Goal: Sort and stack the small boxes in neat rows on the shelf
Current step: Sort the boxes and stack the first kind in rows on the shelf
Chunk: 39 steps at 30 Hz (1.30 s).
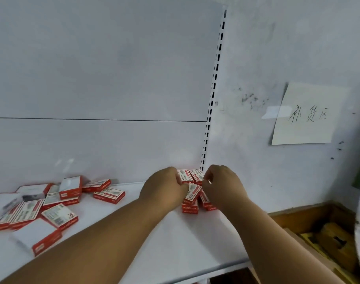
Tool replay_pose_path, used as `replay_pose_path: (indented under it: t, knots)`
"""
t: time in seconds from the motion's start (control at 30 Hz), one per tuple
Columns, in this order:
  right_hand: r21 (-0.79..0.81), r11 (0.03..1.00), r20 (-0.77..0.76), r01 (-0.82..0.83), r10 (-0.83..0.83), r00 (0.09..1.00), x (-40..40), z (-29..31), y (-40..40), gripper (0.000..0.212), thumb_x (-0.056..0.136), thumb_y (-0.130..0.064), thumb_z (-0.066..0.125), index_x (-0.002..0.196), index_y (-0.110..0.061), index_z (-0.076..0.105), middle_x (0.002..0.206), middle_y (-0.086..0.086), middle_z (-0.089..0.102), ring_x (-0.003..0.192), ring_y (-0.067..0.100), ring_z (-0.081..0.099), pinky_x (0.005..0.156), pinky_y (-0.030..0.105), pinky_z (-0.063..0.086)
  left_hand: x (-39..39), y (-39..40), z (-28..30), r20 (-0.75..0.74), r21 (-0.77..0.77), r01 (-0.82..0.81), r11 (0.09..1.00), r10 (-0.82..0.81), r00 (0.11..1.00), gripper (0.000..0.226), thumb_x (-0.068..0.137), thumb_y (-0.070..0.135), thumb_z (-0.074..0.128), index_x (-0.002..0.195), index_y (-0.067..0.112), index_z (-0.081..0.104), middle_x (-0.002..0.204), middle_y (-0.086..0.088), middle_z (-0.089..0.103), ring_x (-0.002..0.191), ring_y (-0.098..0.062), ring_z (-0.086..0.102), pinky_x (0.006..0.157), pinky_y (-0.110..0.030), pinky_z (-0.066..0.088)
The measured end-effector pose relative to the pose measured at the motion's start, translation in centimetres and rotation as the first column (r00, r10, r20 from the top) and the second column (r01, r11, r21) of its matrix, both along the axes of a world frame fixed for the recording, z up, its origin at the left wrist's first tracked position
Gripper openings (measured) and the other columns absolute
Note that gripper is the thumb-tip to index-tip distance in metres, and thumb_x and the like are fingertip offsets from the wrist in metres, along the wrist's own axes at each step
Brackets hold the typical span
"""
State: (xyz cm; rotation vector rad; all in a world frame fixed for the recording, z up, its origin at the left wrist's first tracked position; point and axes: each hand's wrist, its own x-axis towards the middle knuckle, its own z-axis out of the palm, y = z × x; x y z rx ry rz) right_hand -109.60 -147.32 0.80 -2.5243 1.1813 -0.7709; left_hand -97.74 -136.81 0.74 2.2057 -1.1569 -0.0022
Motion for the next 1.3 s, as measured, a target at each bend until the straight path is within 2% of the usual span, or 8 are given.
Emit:
replay_pose_path:
  t: [0.3, 0.57, 0.8, 0.9, 1.03, 1.13, 1.23, 1.3]
  knots:
    - [-0.047, 0.986, 0.097, -0.158, 0.161, 0.982, 5.0, 1.8, 6.3, 0.006, 0.088, -0.025, 0.057, 0.084, -0.021, 0.059, 0.09, -0.005, 0.058, 0.076, 0.009, 0.051, 0.067, 0.026, 0.039, 5.1, 7.6, 1.4, 0.128, 0.02, -0.016, 1.0, 0.014, 0.992, 0.007, 0.089, 0.034, 0.055, 0.085, 0.028, 0.057, 0.088, 0.009, 0.062, 0.083, -0.012, 0.058, 0.071, -0.03, 0.048]
    - [-0.03, 0.961, 0.104, -0.276, 0.278, 0.955, 12.5, 2.0, 13.8, 0.007, 0.089, -0.031, 0.059, 0.087, -0.025, 0.062, 0.095, -0.007, 0.062, 0.085, 0.012, 0.057, 0.071, 0.027, 0.045, 11.9, 15.7, 1.8, 0.174, 0.034, -0.086, 0.996, 0.079, 0.982, 0.005, 0.088, 0.035, 0.057, 0.087, 0.03, 0.058, 0.09, 0.009, 0.062, 0.086, -0.015, 0.058, 0.074, -0.031, 0.049]
    - [0.031, 0.958, -0.27, -0.285, 0.282, 0.921, 19.3, 0.4, 15.2, 0.042, 0.092, -0.036, 0.055, 0.133, -0.028, 0.052, 0.129, 0.003, 0.056, 0.12, 0.025, 0.049, 0.1, 0.037, 0.044, 17.9, 20.1, 1.7, 0.127, 0.044, -0.07, 0.997, 0.064, 0.99, 0.018, 0.087, 0.022, 0.059, 0.103, 0.027, 0.061, 0.104, 0.008, 0.062, 0.092, -0.013, 0.058, 0.079, -0.03, 0.049]
    - [0.055, 0.971, -0.359, -0.234, 0.238, 0.902, 20.5, -0.6, 15.3, 0.037, 0.09, -0.043, 0.054, 0.123, -0.028, 0.056, 0.122, 0.001, 0.061, 0.113, 0.025, 0.053, 0.096, 0.039, 0.044, 18.0, 19.9, 1.0, 0.132, 0.045, -0.012, 0.999, 0.006, 0.991, 0.019, 0.087, 0.024, 0.061, 0.105, 0.029, 0.061, 0.107, 0.009, 0.061, 0.096, -0.012, 0.057, 0.085, -0.031, 0.05]
    - [0.001, 0.975, -0.114, -0.22, 0.219, 0.969, 19.7, -1.1, 14.9, 0.022, 0.084, -0.029, 0.064, 0.106, -0.028, 0.062, 0.107, -0.004, 0.066, 0.099, 0.02, 0.058, 0.084, 0.031, 0.045, 17.4, 19.2, 0.6, 0.17, 0.015, 0.013, 1.0, -0.016, 0.985, 0.019, 0.087, 0.029, 0.065, 0.099, 0.037, 0.052, 0.111, 0.009, 0.058, 0.1, -0.014, 0.056, 0.084, -0.029, 0.049]
    - [0.06, 0.949, 0.252, -0.31, 0.286, 0.925, 18.3, -0.8, 14.6, 0.024, 0.081, -0.009, 0.069, 0.097, -0.025, 0.061, 0.101, -0.008, 0.066, 0.087, 0.009, 0.062, 0.067, 0.012, 0.047, 17.6, 18.5, 0.6, 0.187, -0.027, -0.006, 1.0, 0.011, 0.982, 0.051, 0.088, 0.031, 0.067, 0.133, 0.033, 0.042, 0.137, 0.0, 0.045, 0.117, -0.02, 0.054, 0.09, -0.029, 0.05]
    - [0.271, 0.81, 0.565, -0.52, 0.304, 0.767, 17.3, 0.4, 15.1, 0.033, 0.076, 0.008, 0.069, 0.093, -0.02, 0.064, 0.095, -0.002, 0.074, 0.085, 0.009, 0.072, 0.076, 0.029, 0.06, 17.5, 17.7, 0.8, 0.167, -0.075, 0.028, 0.997, -0.015, 0.986, 0.076, 0.085, 0.034, 0.073, 0.147, 0.04, 0.029, 0.155, 0.004, 0.024, 0.126, -0.021, 0.051, 0.092, -0.026, 0.052]
    - [0.337, 0.718, 0.624, -0.609, 0.314, 0.715, 16.9, 0.9, 15.1, 0.038, 0.076, 0.013, 0.067, 0.098, -0.018, 0.063, 0.094, 0.003, 0.075, 0.088, 0.017, 0.074, 0.082, 0.04, 0.059, 17.3, 17.1, 0.8, 0.176, -0.119, 0.106, 0.987, -0.084, 0.981, 0.062, 0.084, 0.032, 0.075, 0.137, 0.04, 0.045, 0.141, 0.005, 0.045, 0.113, -0.015, 0.059, 0.083, -0.02, 0.053]
